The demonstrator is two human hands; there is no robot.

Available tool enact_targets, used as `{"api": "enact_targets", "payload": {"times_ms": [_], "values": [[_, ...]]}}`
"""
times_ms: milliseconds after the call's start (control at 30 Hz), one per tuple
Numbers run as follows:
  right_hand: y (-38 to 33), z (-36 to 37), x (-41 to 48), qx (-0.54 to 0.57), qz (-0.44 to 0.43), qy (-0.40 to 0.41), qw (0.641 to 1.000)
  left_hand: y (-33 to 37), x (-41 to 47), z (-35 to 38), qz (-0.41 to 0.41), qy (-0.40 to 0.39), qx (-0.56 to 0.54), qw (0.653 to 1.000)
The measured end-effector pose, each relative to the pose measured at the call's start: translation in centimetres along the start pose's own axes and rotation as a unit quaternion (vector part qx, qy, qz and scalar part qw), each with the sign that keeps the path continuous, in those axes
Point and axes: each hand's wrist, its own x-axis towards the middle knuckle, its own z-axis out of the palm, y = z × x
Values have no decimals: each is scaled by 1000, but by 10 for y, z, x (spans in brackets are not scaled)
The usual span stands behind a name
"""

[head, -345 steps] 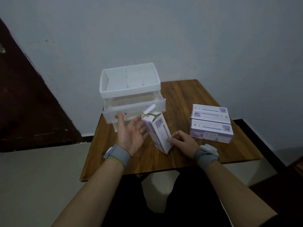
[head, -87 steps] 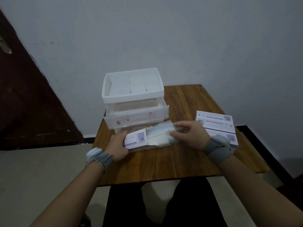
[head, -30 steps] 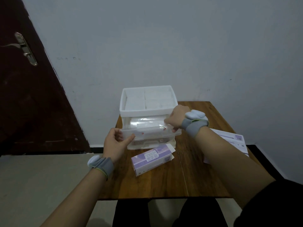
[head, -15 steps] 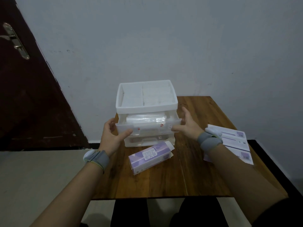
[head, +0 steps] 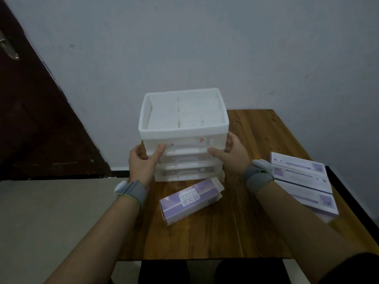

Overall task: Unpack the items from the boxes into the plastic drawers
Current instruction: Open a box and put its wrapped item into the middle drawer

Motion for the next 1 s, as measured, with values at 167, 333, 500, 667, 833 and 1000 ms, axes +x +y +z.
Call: {"api": "enact_targets", "payload": {"times_ms": [167, 333, 500, 667, 833, 1000], "values": [[5, 5, 6, -35, 25, 45, 998, -4, 10, 10, -20, 66, 36, 997], [8, 15, -6, -23, 24, 81, 996, -7, 10, 15, -13, 79, 62, 995], [9, 26, -28, -56, -11, 76, 995, -10, -8, 15, 2, 66, 37, 997], [12, 21, -48, -38, 24, 92, 995, -9, -25, 7, -14, 65, 24, 997], [12, 11, -59, -18, 61, 101, 993, -7, -32, -8, -49, 75, 29, 996], [14, 6, -71, -14, 61, 89, 994, -14, -53, -16, -28, 46, 46, 998]]}}
